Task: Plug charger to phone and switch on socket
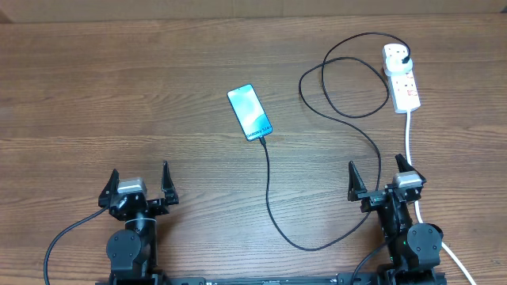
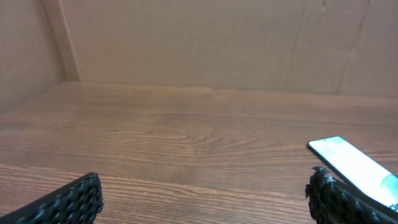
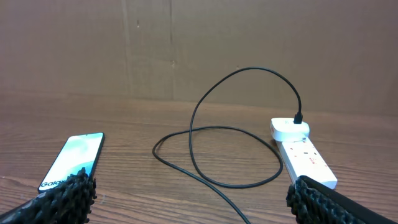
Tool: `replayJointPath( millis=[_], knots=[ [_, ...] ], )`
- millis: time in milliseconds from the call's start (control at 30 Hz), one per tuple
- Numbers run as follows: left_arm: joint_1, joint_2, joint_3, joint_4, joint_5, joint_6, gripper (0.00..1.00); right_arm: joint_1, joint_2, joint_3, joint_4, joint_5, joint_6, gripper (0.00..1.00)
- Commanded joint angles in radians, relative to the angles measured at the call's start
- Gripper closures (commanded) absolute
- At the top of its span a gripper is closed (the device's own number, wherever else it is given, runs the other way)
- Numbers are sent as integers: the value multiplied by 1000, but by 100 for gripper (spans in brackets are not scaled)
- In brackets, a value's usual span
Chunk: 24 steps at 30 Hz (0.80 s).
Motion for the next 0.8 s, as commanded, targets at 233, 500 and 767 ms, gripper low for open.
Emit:
replayJointPath(
  millis=[233, 500, 767],
  knots=[
    [4, -12, -4, -4, 19, 50, 0, 4, -10, -10, 6, 10, 6, 0],
    [4, -12, -4, -4, 21, 31, 0, 4, -10, -10, 6, 10, 6, 0],
    [4, -12, -4, 0, 20, 31, 1, 4, -10, -10, 6, 10, 6, 0]
  ],
)
